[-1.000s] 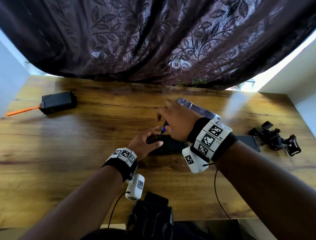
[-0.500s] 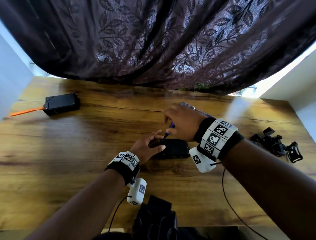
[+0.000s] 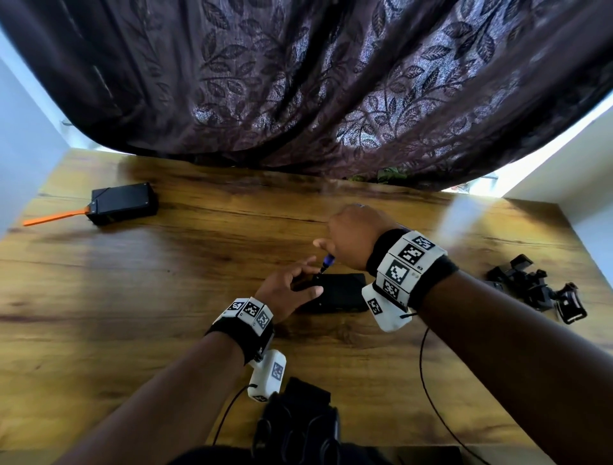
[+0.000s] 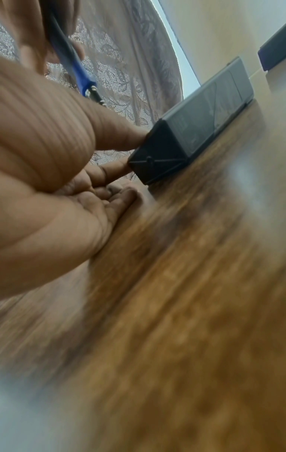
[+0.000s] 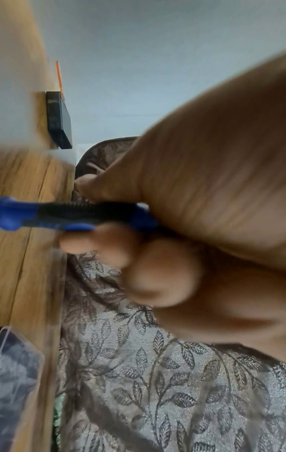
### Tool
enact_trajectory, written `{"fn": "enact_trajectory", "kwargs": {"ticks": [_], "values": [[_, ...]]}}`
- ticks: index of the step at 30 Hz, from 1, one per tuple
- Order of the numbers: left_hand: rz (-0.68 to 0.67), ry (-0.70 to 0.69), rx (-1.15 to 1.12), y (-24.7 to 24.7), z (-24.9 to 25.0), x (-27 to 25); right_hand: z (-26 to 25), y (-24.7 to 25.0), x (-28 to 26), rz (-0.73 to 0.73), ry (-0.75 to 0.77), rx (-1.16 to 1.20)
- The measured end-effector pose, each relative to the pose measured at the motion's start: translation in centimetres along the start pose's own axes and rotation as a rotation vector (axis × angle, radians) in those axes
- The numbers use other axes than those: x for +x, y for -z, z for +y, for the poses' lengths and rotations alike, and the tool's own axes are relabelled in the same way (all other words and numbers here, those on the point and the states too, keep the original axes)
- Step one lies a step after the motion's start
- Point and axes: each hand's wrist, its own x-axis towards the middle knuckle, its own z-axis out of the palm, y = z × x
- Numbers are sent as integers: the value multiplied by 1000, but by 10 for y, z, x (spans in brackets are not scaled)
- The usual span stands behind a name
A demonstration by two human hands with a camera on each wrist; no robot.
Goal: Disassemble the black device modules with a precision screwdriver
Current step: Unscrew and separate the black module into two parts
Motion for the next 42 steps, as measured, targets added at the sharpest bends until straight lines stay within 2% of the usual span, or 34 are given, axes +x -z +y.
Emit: {"fn": "enact_trajectory", "kwargs": {"ticks": [4,7,15,17,20,23,28,34,36,40,42], "values": [[-3,-1,22,2,0,1,7,-5,-1,49,93,118],[-3,-7,16,1,-2,2,7,-6,-1,29,117,159],[-3,-10,-2,1,-2,1,0,4,2,-22,-75,-72],[5,4,-5,0,-3,2,4,0,3,-6,-34,-22],[13,-6,-34,-1,-6,3,4,-6,1,34,108,130],[6,-7,-48,-2,-9,5,-2,-6,0,11,140,118],[8,9,-12,0,0,1,-5,-3,0,8,58,90],[-4,6,-10,0,-1,1,-15,0,-3,19,-143,49],[2,17,-8,-1,2,0,-21,2,-4,5,-151,30],[20,23,28,1,6,-2,-22,-3,-8,14,-1,105],[14,4,31,1,5,-1,-19,-4,-10,-32,53,141]]}}
